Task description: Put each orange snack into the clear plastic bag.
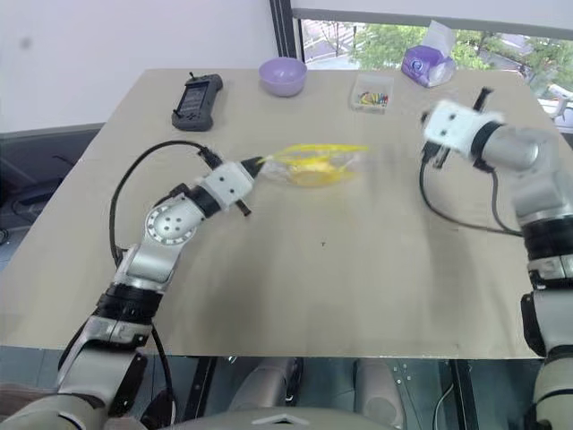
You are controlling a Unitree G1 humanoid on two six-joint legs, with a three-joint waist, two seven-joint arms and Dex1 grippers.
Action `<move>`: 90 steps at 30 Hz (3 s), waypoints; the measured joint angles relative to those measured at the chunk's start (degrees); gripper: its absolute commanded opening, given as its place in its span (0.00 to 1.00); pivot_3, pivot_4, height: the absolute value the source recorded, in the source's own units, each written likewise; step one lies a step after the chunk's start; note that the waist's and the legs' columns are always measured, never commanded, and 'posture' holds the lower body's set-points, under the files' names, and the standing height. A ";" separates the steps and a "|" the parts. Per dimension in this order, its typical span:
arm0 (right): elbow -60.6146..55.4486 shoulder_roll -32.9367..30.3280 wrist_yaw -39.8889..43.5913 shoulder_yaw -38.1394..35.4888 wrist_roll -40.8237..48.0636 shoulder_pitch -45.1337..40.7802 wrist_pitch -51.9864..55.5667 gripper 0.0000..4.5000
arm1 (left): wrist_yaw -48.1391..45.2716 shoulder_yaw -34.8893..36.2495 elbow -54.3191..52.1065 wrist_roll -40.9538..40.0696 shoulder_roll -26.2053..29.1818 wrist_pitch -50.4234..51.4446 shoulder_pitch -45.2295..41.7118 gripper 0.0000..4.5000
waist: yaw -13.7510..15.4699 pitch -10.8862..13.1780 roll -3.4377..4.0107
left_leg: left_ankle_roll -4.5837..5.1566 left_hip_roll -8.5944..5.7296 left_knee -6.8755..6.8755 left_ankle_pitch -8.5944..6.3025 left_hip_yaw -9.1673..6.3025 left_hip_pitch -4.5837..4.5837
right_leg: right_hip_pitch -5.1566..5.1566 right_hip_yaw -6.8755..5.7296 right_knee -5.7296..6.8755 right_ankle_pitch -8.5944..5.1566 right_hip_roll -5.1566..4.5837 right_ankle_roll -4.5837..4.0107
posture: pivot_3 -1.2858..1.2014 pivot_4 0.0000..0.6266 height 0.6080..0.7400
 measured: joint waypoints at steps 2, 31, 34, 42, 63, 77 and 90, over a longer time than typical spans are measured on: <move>2.32 1.92 -5.53 0.00 -1.92 -3.20 -0.79 0.01 | 4.02 -0.13 4.91 1.37 -1.42 -1.95 -7.36 0.00 | -0.03 0.03 -0.05 | 0.00 -0.01 0.04 0.00 -0.02 -0.09 | -0.06 -0.03 -0.01 0.00 -0.01 0.00 | 0.52 0.24 1.00; -19.95 6.33 16.58 1.02 13.49 13.88 17.83 0.92 | -3.20 0.59 -20.51 -15.68 -9.36 11.47 5.04 0.00 | -0.66 -0.01 -0.05 | 0.01 -0.02 0.55 0.01 0.17 -0.85 | -1.06 0.01 0.70 0.01 -0.09 -0.01 | 0.52 0.24 1.00; -21.56 4.89 19.05 0.99 14.22 15.05 20.67 0.92 | -3.34 0.29 -20.53 -14.60 -8.31 12.35 7.95 0.00 | -0.61 -0.01 -0.05 | 0.01 -0.01 0.54 0.00 0.20 -0.83 | -1.06 0.04 0.71 0.01 -0.06 -0.01 | 0.52 0.24 1.00; -24.59 -0.16 24.23 1.18 16.22 16.36 26.87 0.92 | -3.70 0.03 -20.59 -14.21 -8.19 13.22 8.49 0.00 | 0.16 -0.01 -0.06 | 0.01 -0.02 0.56 0.00 0.20 -0.85 | -1.05 0.03 0.69 0.01 -0.08 -0.01 | 0.52 0.24 1.00; -39.39 4.19 24.19 -6.90 43.05 20.67 65.98 0.92 | -4.62 -0.10 -21.93 -14.19 -8.26 13.90 9.56 0.00 | 0.35 -0.02 -0.08 | 0.02 0.00 0.56 0.00 0.25 -0.83 | -1.01 0.05 0.67 0.01 -0.11 -0.01 | 0.52 0.24 1.00; -39.61 3.42 22.38 -6.85 45.21 20.20 67.77 0.01 | -4.61 -0.09 -21.92 -13.73 -8.20 13.91 9.58 0.00 | 0.24 -0.01 -0.08 | 0.03 0.00 0.56 -0.01 0.25 -0.83 | -1.01 0.04 0.68 0.01 -0.10 -0.01 | 0.52 0.24 1.00; -25.33 11.96 8.03 -10.83 38.22 7.01 51.42 0.01 | 0.79 1.43 -5.90 -10.11 -8.27 7.37 -4.12 0.00 | -0.05 -0.01 -0.13 | 0.02 -0.03 0.57 0.00 0.28 -0.93 | -1.12 -0.02 0.64 0.01 -0.12 0.00 | 0.52 0.24 1.00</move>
